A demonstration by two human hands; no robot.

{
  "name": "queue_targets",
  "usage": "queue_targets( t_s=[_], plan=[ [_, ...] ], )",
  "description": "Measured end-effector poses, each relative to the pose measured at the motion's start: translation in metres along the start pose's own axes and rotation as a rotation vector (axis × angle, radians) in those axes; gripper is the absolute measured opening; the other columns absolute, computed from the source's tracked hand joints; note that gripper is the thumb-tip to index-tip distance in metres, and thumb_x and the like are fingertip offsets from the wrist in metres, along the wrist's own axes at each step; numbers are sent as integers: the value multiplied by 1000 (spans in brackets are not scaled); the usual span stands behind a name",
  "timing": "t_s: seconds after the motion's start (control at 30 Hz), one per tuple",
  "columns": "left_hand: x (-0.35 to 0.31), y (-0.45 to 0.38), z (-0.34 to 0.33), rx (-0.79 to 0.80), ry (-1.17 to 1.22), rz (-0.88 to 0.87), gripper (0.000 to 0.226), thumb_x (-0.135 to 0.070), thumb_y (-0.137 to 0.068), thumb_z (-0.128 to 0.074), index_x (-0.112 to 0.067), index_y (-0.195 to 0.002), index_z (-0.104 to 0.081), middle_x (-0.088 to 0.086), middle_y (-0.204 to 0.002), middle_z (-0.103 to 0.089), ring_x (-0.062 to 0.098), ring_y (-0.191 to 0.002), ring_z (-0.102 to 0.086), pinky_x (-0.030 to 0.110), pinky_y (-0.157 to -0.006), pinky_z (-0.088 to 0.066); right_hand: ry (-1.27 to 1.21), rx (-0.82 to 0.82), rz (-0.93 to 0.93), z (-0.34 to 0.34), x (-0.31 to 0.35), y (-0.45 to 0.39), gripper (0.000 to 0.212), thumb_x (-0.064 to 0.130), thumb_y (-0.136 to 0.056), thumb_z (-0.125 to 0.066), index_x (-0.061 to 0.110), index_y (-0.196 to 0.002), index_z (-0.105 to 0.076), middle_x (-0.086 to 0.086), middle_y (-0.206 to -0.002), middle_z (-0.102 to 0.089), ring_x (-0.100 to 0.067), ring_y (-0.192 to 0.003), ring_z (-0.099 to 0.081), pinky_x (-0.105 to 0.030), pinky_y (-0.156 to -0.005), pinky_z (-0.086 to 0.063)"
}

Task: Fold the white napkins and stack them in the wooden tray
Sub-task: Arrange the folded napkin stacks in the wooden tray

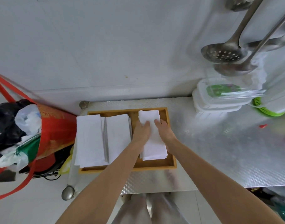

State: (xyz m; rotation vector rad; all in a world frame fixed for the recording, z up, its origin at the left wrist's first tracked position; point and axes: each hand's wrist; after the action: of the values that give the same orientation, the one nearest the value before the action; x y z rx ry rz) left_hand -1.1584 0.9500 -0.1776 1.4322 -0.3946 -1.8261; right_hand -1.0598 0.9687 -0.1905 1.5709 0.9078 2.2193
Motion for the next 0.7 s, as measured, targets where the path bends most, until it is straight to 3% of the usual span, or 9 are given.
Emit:
queue_targets(
  t_s=[0.13,0.27,0.37,0.47,0.53,0.6,0.7],
  plan=[
    [-4,-13,5,-44,-23,-64,48,-40,-102,-35,-19,-145,-30,7,-136,-48,26,-120,-50,45,-105,-41,-146,-72,6,4,4,-8,51,53,-99,-29,19,-132,-49,-9,-133,-55,-27,-118,-54,-46,-104,-43],
    [-7,-17,2,20,-22,-89,46,-37,-99,-45,-23,-142,-33,5,-129,-53,23,-108,-56,41,-95,-49,-155,18,-28,6,10,-16,55,50,-99,-35,19,-145,-35,-3,-143,-43,-24,-127,-44,-43,-108,-36],
    [-8,-20,5,-13,34,-36,50,-28,-93,-58,-18,-138,-39,6,-127,-55,28,-113,-56,48,-98,-48,-26,-82,0,12,9,-16,43,30,-96,-53,11,-134,-45,-6,-125,-56,-19,-105,-53,-31,-85,-44],
    [-6,-18,10,82,116,47,44,-23,-92,-61,-9,-131,-48,12,-121,-60,29,-107,-60,48,-96,-50,60,-34,-29,15,6,-10,23,11,-90,-56,3,-112,-57,-17,-114,-61,-21,-91,-59,-28,-73,-48],
    [-6,-11,11,121,171,-9,38,-26,-94,-59,-10,-127,-52,12,-116,-63,29,-102,-63,48,-92,-53,35,-12,40,13,10,-3,16,11,-93,-54,7,-108,-58,-15,-111,-61,-23,-96,-61,-26,-74,-52],
    [-6,-3,13,114,223,-128,37,-33,-95,-57,-17,-127,-49,8,-115,-62,26,-101,-64,44,-87,-56,-45,13,134,15,15,5,19,18,-96,-53,12,-114,-53,-12,-110,-60,-24,-100,-62,-35,-82,-56],
    [-7,13,21,103,255,-344,27,-37,-94,-56,-29,-118,-47,1,-110,-62,15,-95,-65,22,-67,-56,-222,103,230,25,17,18,25,20,-96,-55,20,-118,-42,-5,-108,-61,-11,-87,-68,-26,-69,-57]
  ],
)
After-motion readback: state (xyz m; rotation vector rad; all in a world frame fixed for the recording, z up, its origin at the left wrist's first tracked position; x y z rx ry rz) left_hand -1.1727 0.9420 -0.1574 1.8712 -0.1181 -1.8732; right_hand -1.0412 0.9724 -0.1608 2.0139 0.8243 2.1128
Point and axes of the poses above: each hand's wrist, its own y-axis away from the middle knuckle, its own z-axis out of the back of the hand, x = y × z
